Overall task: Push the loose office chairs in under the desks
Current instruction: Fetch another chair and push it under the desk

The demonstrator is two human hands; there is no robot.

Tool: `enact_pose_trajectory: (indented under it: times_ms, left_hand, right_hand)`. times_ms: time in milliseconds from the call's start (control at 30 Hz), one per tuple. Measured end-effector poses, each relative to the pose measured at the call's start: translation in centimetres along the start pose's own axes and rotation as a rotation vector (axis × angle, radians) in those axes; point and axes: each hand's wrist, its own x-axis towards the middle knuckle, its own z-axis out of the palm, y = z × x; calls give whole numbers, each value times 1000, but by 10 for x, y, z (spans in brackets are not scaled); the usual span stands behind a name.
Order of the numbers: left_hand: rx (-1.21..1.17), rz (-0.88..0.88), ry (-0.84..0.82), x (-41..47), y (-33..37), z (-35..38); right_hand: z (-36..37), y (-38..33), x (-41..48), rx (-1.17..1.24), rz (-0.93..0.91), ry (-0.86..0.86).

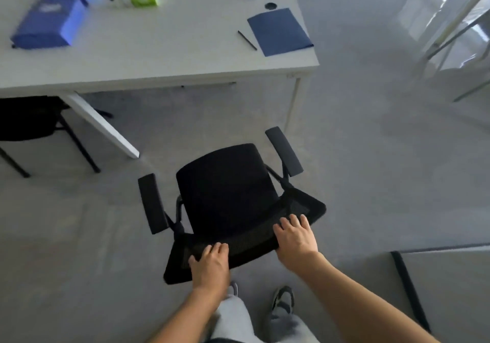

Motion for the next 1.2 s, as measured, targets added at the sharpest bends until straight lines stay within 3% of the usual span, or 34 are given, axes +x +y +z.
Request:
enact_pose_trajectory:
  times_ms: [433,1200]
  left_hand:
    - [0,-32,-96,22,-3,-19]
    - [8,102,-96,206,-119,-144]
  right_hand:
    - [-13,5,38,-74,-47,-108]
    - [-114,-50,219,-54,11,-121]
